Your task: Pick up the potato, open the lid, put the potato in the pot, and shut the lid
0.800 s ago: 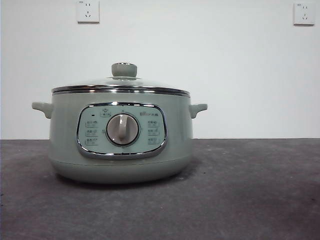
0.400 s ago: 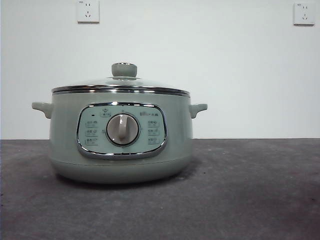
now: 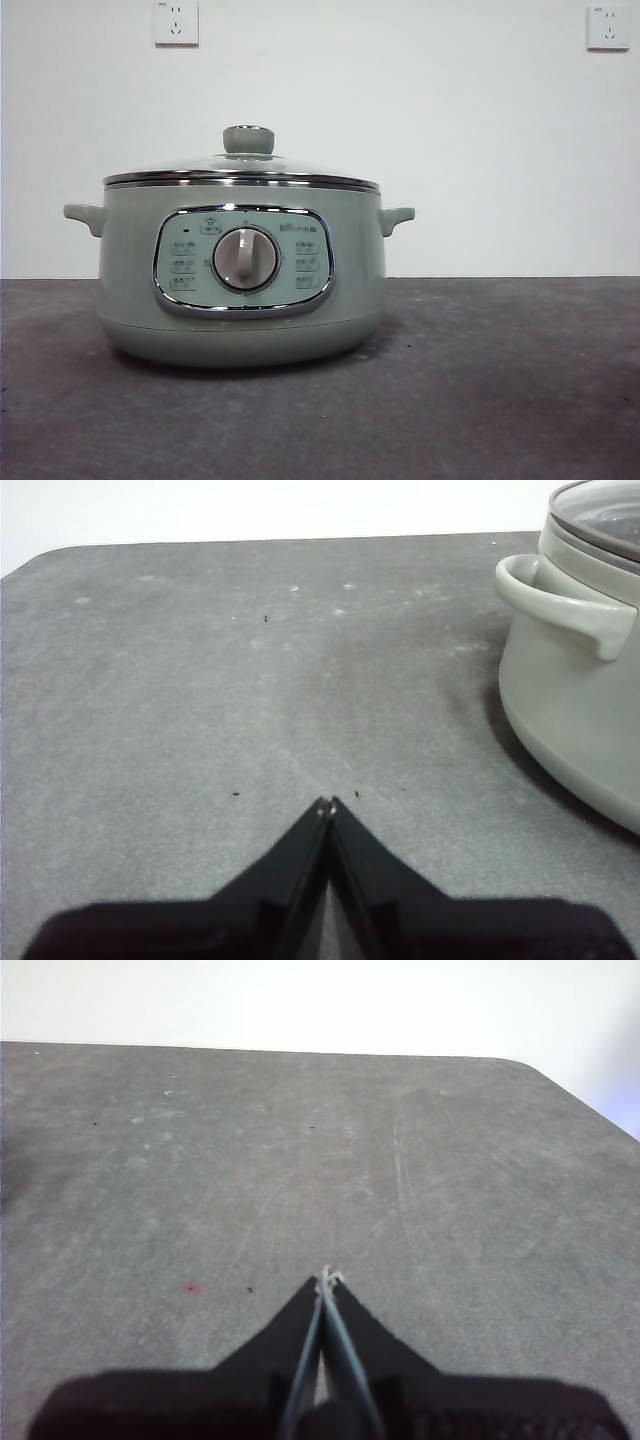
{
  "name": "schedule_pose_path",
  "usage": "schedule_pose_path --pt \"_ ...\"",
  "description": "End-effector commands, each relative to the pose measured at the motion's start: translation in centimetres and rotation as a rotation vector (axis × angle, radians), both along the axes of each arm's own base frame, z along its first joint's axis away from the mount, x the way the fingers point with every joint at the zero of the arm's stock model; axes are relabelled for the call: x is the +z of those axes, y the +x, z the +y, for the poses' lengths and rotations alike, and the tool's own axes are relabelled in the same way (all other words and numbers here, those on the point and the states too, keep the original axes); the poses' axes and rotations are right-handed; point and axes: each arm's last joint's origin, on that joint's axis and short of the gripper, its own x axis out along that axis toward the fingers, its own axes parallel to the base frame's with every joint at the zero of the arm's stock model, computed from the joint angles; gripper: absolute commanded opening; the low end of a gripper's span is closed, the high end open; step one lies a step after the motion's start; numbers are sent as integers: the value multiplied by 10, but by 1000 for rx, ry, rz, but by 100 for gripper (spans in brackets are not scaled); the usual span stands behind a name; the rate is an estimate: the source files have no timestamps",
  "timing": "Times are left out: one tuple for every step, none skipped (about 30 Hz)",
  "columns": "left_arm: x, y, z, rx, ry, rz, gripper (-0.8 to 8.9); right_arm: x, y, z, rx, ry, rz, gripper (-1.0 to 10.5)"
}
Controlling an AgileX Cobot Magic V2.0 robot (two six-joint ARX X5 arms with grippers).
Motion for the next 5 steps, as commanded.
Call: schedule_pose_path --pt "-3 0 0 -2 8 6 -3 -3 0 0 0 4 5 1" --pt "-3 0 0 -2 8 6 -3 -3 0 0 -1 4 5 1" --pt "-3 0 0 -2 8 6 -3 -3 0 0 -1 4 5 1" --pt "-3 0 0 -2 8 6 -3 -3 0 0 0 4 5 1" --pt "-3 0 0 -2 8 6 -3 -3 0 0 -1 4 5 1"
